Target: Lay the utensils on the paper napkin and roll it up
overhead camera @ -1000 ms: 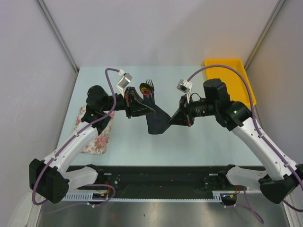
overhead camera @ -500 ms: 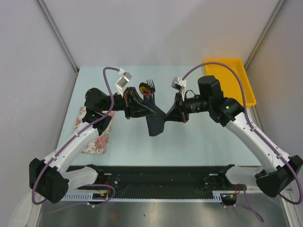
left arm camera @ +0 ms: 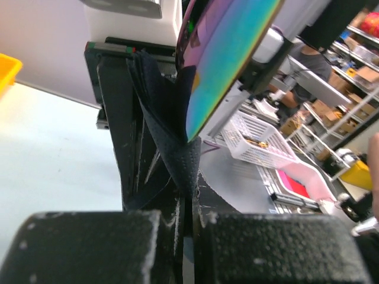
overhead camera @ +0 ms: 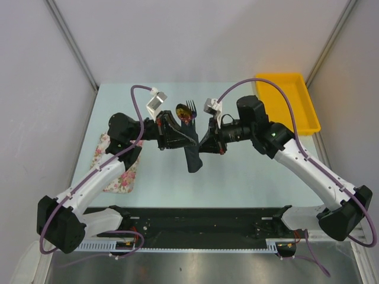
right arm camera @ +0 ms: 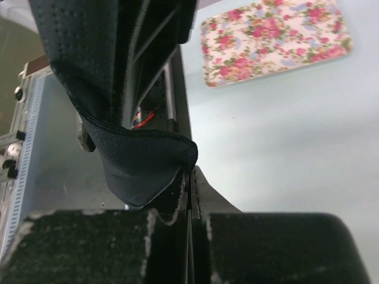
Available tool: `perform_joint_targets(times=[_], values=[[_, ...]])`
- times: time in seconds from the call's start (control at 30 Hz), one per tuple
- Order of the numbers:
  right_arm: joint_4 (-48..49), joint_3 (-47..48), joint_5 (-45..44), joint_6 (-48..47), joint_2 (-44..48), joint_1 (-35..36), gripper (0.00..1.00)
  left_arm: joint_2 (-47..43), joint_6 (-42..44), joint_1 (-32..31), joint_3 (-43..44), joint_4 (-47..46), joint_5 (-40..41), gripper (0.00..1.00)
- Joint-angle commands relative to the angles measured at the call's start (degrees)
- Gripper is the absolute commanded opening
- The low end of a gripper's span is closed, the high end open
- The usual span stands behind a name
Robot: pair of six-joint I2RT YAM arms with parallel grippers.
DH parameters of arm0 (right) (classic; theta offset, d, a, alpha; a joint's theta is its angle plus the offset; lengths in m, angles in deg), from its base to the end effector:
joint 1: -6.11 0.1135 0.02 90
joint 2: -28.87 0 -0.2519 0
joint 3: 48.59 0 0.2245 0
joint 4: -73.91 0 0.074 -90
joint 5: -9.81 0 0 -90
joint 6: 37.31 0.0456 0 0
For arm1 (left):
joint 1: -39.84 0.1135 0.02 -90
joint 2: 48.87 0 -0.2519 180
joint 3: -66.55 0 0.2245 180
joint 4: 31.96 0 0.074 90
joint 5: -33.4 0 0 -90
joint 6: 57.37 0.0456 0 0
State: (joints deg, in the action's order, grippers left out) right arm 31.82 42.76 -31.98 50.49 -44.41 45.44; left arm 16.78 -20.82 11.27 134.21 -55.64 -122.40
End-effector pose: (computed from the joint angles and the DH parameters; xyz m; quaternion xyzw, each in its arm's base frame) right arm 0.1767 0.1887 0.3819 -0.4794 0.6371 0.4830 0.3621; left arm 0.1769 -0.1437 0.3910 0.3528 0.5354 -0.6846 0.3467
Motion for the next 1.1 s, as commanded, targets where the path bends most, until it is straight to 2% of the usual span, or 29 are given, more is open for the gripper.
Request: perform_joint_targets(times=[0.0, 0.03, 0.1, 0.17, 0.2, 0.33, 0.5, 0.77, 1.07], values=[[2.42, -0.27, -8.64, 1.92, 0.59, -4.59, 0.00, -2.72, 6.50, -0.34, 1.27, 5.58, 5.58, 0.00], [2.51, 0.25, -9.70, 3.41, 0.76, -5.57, 0.03, -2.80, 10.69, -0.34, 1.88, 10.91, 8.81, 0.00], [1.81, 1.13, -13.46, 5.61, 0.77, -9.07, 0.17, -3.07, 14.93, -0.16, 3.99, 19.44, 13.05, 0.00], [0.15, 3.59, -14.63, 6.94, 0.42, -11.72, 0.24, -2.72, 18.28, 0.28, 5.40, 22.11, 18.32, 0.00], [-0.30, 4.47, -15.85, 7.55, 0.41, -12.86, 0.32, -2.54, 19.25, 0.45, 5.93, 25.61, 20.51, 0.00], [-2.24, 8.08, -17.88, 9.49, 1.11, -16.47, 0.33, -0.97, 21.02, 1.33, 7.86, 29.94, 27.29, 0.00], [0.30, 7.38, -17.01, 12.48, 4.19, -15.96, 0.39, 1.23, 21.72, 1.33, 11.47, 34.07, 32.22, 0.00], [3.47, 6.33, -15.51, 14.06, 2.00, -7.44, 0.48, 1.85, 15.84, 1.42, 10.07, 25.93, 27.49, 0.00], [7.86, 3.51, -12.44, 16.17, -1.17, -5.06, 0.63, 0.36, 11.44, 1.42, 8.49, 18.36, 22.56, 0.00]])
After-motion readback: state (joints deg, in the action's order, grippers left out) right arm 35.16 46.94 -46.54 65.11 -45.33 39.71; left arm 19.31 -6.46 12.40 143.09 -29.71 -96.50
